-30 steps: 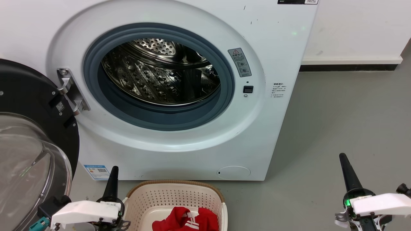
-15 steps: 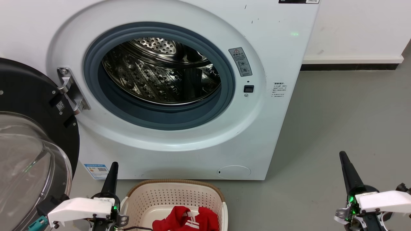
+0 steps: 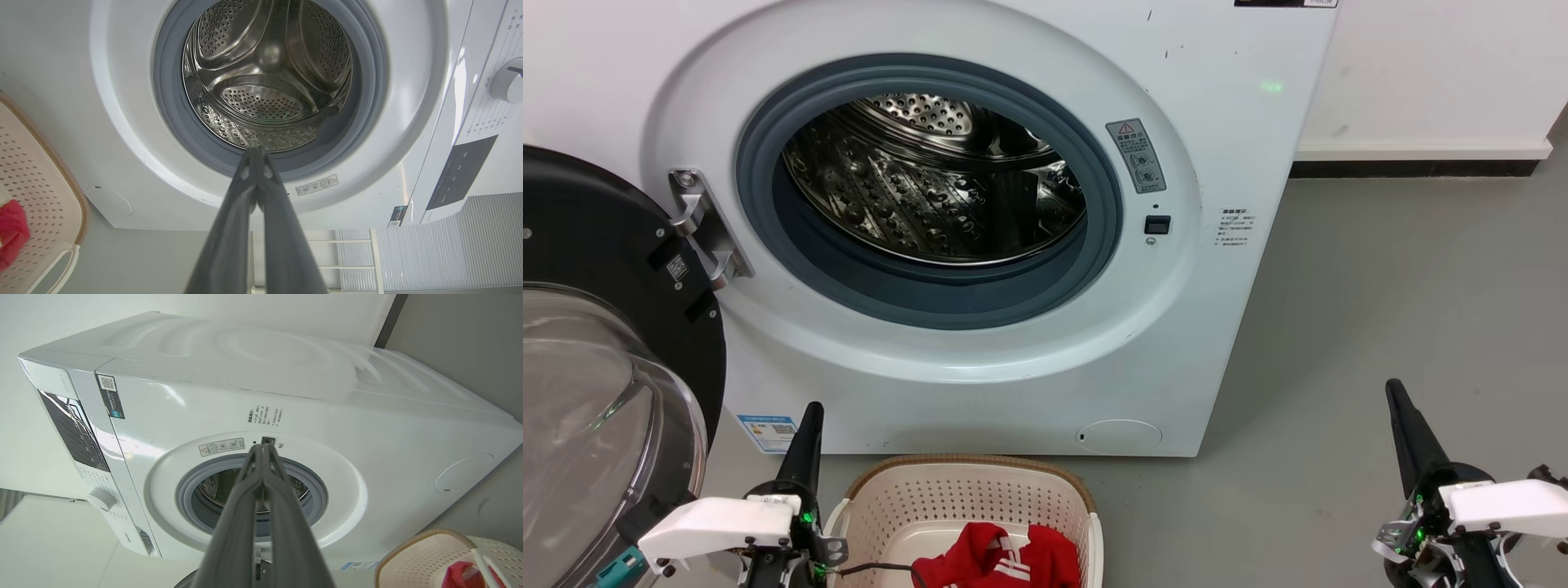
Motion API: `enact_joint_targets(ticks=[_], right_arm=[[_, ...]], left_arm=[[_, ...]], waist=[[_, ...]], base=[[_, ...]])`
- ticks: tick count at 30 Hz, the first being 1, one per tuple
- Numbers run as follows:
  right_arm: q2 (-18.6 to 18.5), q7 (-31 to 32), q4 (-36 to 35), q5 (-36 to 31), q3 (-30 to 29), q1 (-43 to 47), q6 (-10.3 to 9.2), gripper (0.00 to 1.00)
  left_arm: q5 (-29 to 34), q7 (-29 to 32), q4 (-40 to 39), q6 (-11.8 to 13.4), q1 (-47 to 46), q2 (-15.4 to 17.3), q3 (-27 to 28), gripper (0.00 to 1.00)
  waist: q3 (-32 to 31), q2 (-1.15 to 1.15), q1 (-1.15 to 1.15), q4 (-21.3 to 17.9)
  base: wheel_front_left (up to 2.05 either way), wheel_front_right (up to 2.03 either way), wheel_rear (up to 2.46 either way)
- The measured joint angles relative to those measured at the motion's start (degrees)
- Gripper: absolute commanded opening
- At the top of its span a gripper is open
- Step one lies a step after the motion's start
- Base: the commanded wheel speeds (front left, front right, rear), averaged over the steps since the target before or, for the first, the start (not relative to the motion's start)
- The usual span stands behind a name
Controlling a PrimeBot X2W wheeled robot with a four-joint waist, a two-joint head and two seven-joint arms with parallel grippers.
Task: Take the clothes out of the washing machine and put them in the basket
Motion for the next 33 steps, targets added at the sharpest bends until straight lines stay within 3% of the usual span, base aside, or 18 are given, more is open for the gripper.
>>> enact_joint_targets(ticks=[21, 33], right_arm=[[0.15, 2.43, 1.58, 8.79, -0.99, -2.08, 0.00, 0.00], [0.37, 2.72, 1.64, 8.71, -1.31, -2.13, 0.00, 0.00]], left_arm=[[-8.93, 2.31, 1.11, -1.35, -1.83, -0.09, 1.12, 0.00], [-8.90, 2.57, 1.15, -1.35, -1.83, -0.23, 1.37, 0.00]], waist=[[0.31, 0.00, 0.00, 0.18], [0.31, 0.00, 0.00, 0.18]], base=[[0.00, 0.00, 0.00], [0.00, 0.00, 0.00]])
